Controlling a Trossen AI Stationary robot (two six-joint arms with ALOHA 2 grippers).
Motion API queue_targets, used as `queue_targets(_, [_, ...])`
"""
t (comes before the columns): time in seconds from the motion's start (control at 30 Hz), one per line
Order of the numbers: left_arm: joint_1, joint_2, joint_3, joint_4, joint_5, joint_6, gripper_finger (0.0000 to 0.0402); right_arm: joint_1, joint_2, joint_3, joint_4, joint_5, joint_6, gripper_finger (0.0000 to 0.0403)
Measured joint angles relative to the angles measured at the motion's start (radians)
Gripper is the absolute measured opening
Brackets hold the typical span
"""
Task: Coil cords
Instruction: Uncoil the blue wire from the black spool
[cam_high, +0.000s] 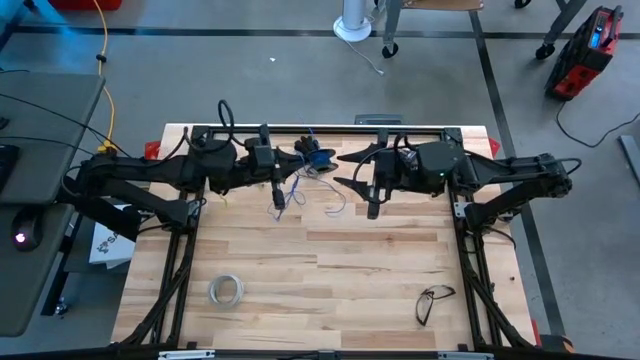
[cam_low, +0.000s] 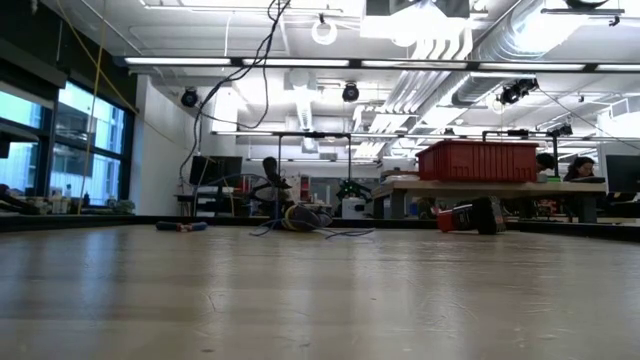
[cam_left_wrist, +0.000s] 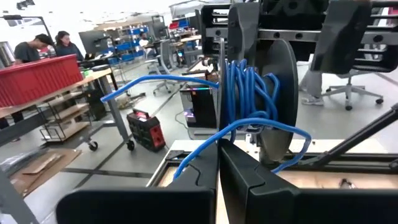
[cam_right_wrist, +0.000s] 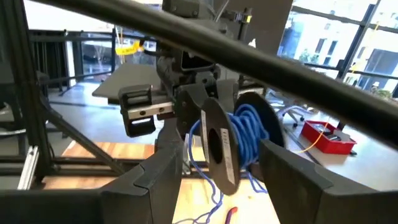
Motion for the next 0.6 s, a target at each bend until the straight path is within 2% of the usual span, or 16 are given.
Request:
queue_targets(0.1, [0.000,0.014,0.000,0.007,0.016,-0.001,0.0000,0.000,0.008,0.000,0.000,-0.002,0.024,0.0199])
queue_targets(0.2, [0.000,0.022,0.000,0.007,0.015,0.000,0.0000,0.001,0.009,0.000,-0.009,-0.002,0.040,0.0175])
queue_targets(0.53, [0.000,0.023,0.000,0.031,0.014,0.018,0.0000,0.001,0.009,0.000,-0.050,-0.003,0.079,0.0025])
queue_targets(0.6, [0.000,0.023,0.000,0.029,0.011,0.017,0.0000,0.001,0.009,0.000,-0.045,-0.006,0.101,0.0008])
